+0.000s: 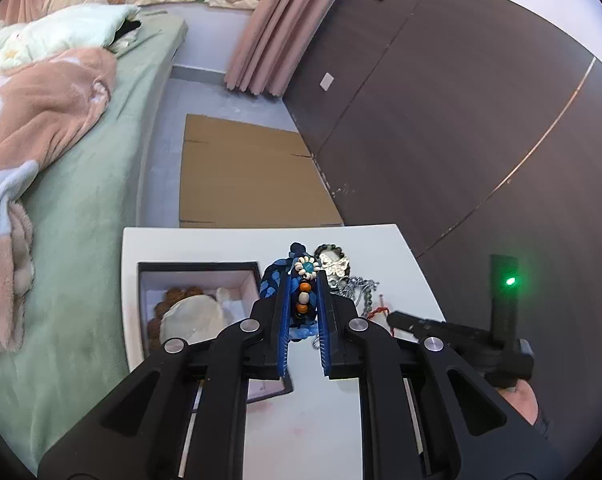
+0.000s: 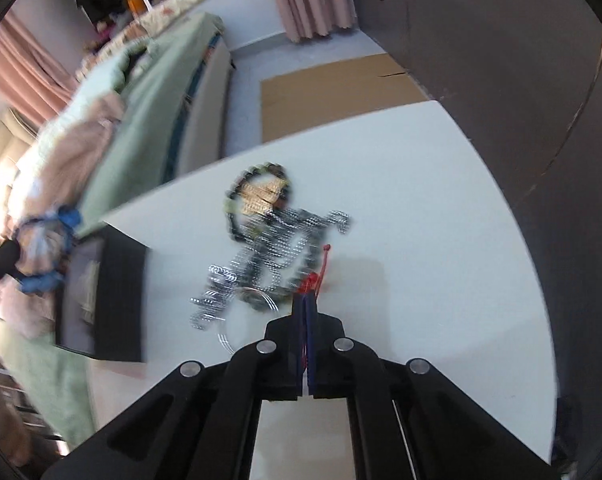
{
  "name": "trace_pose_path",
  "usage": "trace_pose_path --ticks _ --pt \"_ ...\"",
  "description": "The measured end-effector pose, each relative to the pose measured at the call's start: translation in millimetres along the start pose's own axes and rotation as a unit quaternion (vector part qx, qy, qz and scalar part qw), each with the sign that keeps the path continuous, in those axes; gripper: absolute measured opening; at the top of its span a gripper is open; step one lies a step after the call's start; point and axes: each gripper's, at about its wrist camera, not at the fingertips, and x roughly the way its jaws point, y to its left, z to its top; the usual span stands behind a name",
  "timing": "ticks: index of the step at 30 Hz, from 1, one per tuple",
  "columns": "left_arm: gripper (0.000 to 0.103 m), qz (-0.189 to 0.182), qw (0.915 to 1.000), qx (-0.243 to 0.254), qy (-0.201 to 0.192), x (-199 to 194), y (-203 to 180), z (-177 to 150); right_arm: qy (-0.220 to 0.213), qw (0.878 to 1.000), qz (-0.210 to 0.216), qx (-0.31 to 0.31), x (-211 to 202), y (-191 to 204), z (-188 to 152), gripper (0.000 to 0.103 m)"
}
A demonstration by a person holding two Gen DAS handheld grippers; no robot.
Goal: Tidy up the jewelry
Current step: 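Lower the blue cord into the black box and open the left tool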
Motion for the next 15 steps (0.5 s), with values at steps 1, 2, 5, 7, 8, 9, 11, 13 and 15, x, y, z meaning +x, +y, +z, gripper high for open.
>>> trace_pose_path --ticks 1,2,5,7,8,9,11,13,15 --pt "0.013 0.001 1.0 -0.002 -0.001 -2.5 3.1 0.4 -0.003 1.0 0.01 0.003 -1.9 1.3 0.8 0.001" --pt "0.013 0.002 1.0 -0.003 -0.001 -3.9 4.2 1.2 -0.007 1.0 0.024 0.008 -5.2 3.2 2.1 0.001" --pt "0.015 0.008 0.9998 -0.016 0.004 -8.6 13.9 1.7 -0.027 0.998 0.054 0.016 -14.7 11.8 3.6 0.001" --pt "0.032 0.014 0.9995 -0.028 0.009 -10.9 23.4 3.0 -0.037 0.996 0.075 0.018 -19.0 19.9 6.1 0.001" --pt "0.047 0.023 0.9991 -0.035 0.003 -14.1 29.1 3.4 -0.046 0.994 0.094 0.018 -22.6 24.8 6.5 0.001" --pt "0.051 0.031 0.9987 -0.039 -0.005 -17.7 33.3 4.0 -0.052 0.993 0.108 0.017 -25.7 28.4 6.3 0.001" --pt "0.055 0.039 0.9981 -0.046 -0.015 -25.0 41.6 6.8 -0.065 0.988 0.14 0.012 -32.7 43.1 4.7 0.001" --pt "0.063 0.043 0.9974 -0.052 -0.025 -31.9 48.3 9.0 -0.074 0.983 0.167 0.004 -36.8 58.3 3.3 0.001" --pt "0.066 0.054 0.9967 -0.052 -0.031 -37.2 52.1 10.1 -0.078 0.978 0.192 -0.003 -38.5 72.3 1.0 0.001"
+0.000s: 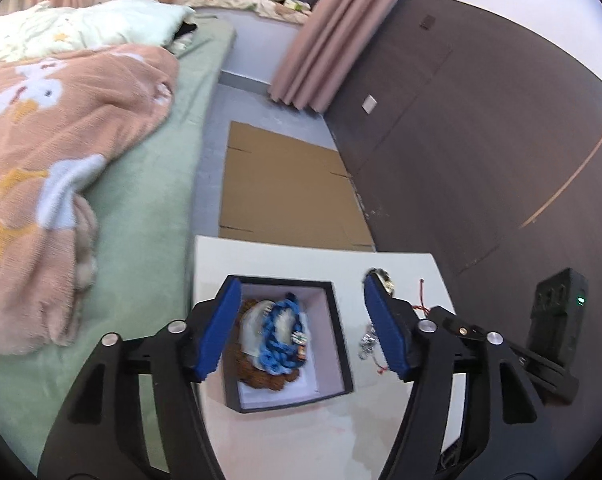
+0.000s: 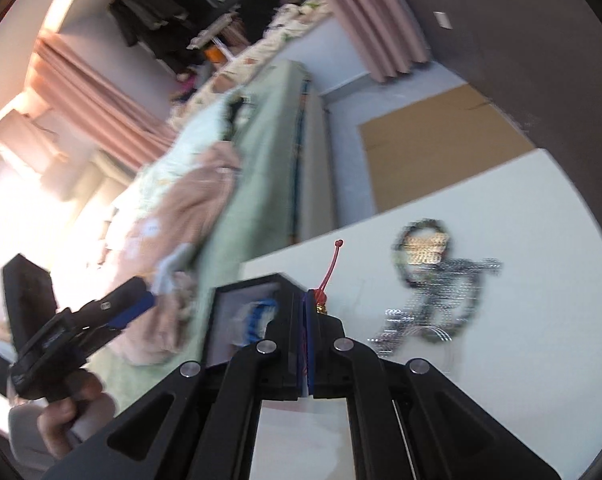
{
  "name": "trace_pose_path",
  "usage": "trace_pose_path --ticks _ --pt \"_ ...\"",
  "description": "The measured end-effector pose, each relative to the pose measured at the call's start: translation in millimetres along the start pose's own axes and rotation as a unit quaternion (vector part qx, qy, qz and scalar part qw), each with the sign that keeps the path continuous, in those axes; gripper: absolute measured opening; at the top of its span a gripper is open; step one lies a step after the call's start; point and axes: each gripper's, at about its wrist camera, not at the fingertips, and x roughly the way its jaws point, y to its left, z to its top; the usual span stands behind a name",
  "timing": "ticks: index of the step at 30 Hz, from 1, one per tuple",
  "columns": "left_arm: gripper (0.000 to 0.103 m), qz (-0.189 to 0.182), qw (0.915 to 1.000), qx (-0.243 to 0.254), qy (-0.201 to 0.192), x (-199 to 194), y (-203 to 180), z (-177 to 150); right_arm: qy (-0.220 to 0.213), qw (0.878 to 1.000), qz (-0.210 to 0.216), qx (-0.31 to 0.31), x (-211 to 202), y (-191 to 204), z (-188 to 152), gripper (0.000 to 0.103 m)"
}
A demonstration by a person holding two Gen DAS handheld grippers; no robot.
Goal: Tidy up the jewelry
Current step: 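Lower the blue cord into the black box and open the left tool, then grasp the silver bear charm with the left tool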
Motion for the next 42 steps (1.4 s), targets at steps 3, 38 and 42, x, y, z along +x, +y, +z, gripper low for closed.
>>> trace_pose_path --ticks 3,38,42 --pt "0.071 0.011 0.9999 0.0 -0.006 -5.2 6.3 3.1 -0.005 0.999 0.031 -0.012 4.4 18.9 -2.9 0.001" --pt "0.098 0.032 0.9985 0.039 -0.022 4.4 -15.0 -3.2 -0.053 0.993 -0.104 -0.024 -31.4 -20.2 9.1 0.096" --pt "0.098 0.024 0.9973 0.069 -0.008 13.8 -36.8 -11.6 -0.058 0.993 -0.106 0.005 -47.6 -42.8 10.9 0.096"
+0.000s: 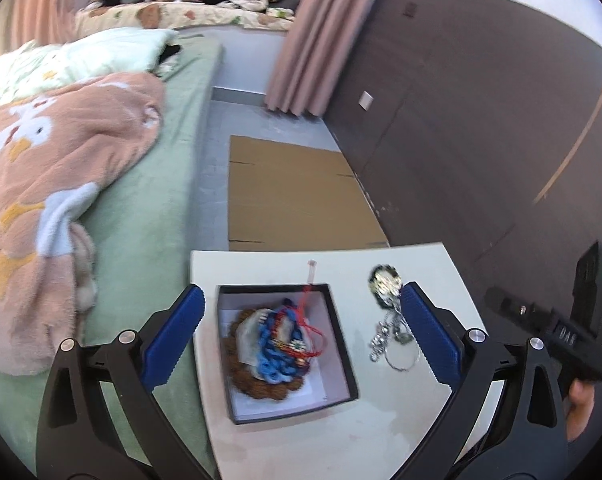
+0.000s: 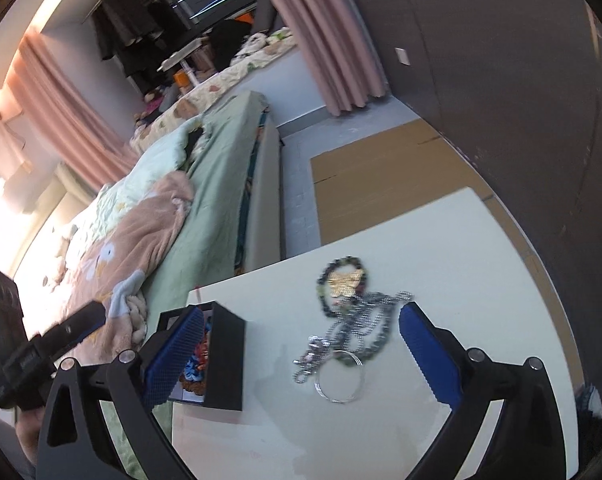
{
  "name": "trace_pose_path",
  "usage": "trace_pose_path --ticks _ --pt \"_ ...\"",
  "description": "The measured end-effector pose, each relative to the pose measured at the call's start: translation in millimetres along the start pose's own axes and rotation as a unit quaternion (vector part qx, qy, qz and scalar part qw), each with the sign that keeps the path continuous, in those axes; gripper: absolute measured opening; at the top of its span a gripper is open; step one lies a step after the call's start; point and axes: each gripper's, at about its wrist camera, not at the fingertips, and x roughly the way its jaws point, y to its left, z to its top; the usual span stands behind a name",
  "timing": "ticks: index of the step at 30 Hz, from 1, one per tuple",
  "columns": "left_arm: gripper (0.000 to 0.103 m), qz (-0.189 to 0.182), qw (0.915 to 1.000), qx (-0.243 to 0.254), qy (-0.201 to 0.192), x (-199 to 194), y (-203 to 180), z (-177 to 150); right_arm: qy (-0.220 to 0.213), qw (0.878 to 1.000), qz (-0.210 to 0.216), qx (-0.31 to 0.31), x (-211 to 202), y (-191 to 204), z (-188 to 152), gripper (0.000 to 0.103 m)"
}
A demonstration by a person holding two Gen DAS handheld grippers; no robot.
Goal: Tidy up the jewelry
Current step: 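Grasp the silver bear charm with the left tool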
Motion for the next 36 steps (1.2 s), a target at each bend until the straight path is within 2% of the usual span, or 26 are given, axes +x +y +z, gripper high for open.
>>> trace_pose_path --ticks 4,8,14,18,21,26,30,33,36 --pt "0.098 -0.008 0.9994 0.032 0.009 8.3 -29.5 -5.5 0.023 0.999 -0.001 0.031 -2.0 -23.8 0.1 0.096" --pt "0.095 -0.016 0.9982 0.052 0.024 20.0 -51.8 -8.3 0.026 0.999 -0.019 0.041 -5.5 -36.7 -1.1 0.096" --pt "0.074 -0.011 0.9956 0.07 0.061 45.8 -78.2 -15.9 0.055 0.996 -0.034 0.065 2.3 -57.2 -5.0 0.095" --pt "0.061 -0.012 0.9921 0.082 0.094 67.7 -93.4 -21.5 0.056 0.993 -0.05 0.086 1.5 -70.6 -4.5 0.095" --pt "0.051 -0.009 0.9884 0.094 0.119 85.0 -104.3 -24.4 0.063 0.993 -0.042 0.095 3.2 -76.8 -3.2 0.094" --pt "0.034 -0.007 0.9827 0.087 0.163 115.6 -111.7 -30.8 0.072 0.992 -0.038 0.097 4.8 -81.6 -0.4 0.091" --pt "0.03 0.007 0.9782 0.088 0.188 134.3 -115.3 -33.2 0.072 0.991 -0.029 0.105 3.5 -84.1 0.6 0.091" --pt "0.03 0.018 0.9747 0.093 0.202 145.3 -117.8 -36.4 0.074 0.99 -0.024 0.117 3.4 -86.8 0.9 0.081" --pt "0.03 0.031 0.9726 0.099 0.208 151.0 -120.7 -39.3 0.072 0.988 -0.029 0.134 1.4 -94.5 1.7 0.08"
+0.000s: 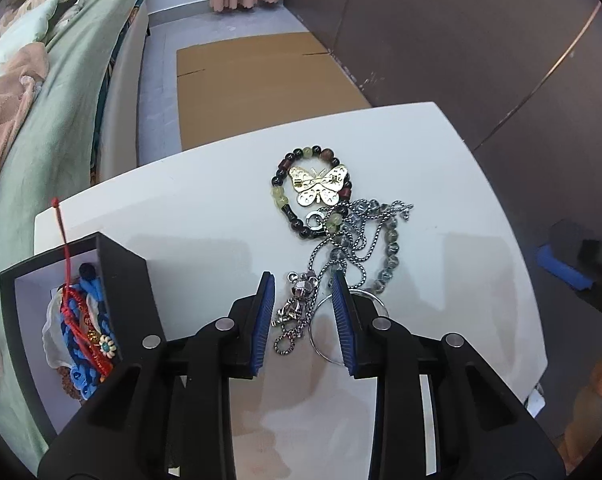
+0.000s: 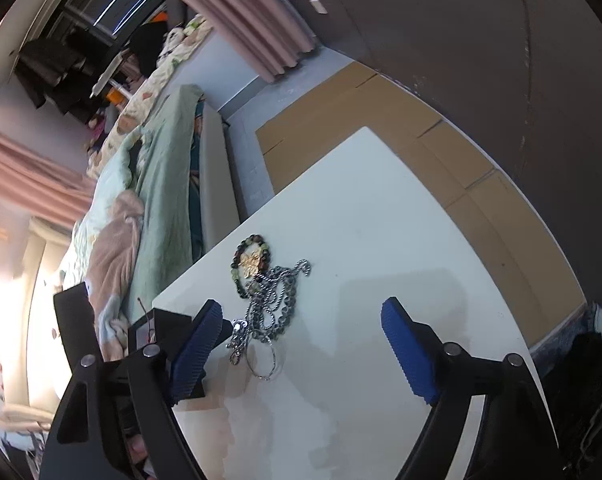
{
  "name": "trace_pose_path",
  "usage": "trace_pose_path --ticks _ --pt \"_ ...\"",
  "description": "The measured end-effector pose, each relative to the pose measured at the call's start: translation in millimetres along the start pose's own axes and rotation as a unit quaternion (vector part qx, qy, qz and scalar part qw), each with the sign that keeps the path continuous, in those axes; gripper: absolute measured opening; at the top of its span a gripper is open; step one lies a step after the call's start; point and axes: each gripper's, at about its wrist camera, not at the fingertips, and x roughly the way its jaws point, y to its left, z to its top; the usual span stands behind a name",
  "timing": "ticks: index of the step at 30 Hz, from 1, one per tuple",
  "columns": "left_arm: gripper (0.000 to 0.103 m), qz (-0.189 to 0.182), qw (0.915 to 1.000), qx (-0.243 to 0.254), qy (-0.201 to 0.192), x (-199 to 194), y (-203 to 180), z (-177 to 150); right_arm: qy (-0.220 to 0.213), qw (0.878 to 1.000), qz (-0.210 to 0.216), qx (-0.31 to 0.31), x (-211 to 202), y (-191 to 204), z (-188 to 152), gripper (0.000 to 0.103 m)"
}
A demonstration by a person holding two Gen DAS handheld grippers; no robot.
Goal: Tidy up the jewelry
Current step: 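Grasp the silver bear charm with the left tool, then carry the bear charm to the box with the left tool while the right tool drags a chain in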
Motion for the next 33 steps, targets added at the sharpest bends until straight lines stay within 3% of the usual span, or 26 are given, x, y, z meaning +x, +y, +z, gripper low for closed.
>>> trace_pose_path --ticks 8,11,13,24,33 --pt "0.029 0.026 0.9994 -0.006 0.024 20.9 -2.9 0.0 0.007 1.0 0.0 -0.003 2.5 -0.3 -0.1 0.079" --pt "0.017 0.027 0.9993 -0.016 0.019 21.7 -0.1 1.5 0.016 1.0 0.005 -0.003 7.3 0.7 -2.2 0.07" --pt "0.017 0.015 0.9992 -0.029 0.021 20.0 5.5 2.5 0.025 1.0 0.008 -0.004 12.9 1.9 -4.3 0.061" --pt "0.014 0.015 0.999 -0.024 -0.036 -51.4 17.8 10.1 0.102 0.994 0.027 -0.032 58.2 22.1 -24.6 0.043" --pt "0.014 0.01 0.9971 -0.025 -0.071 -99.7 26.8 14.5 0.13 0.99 0.007 -0.047 90.8 32.2 -34.6 0.033"
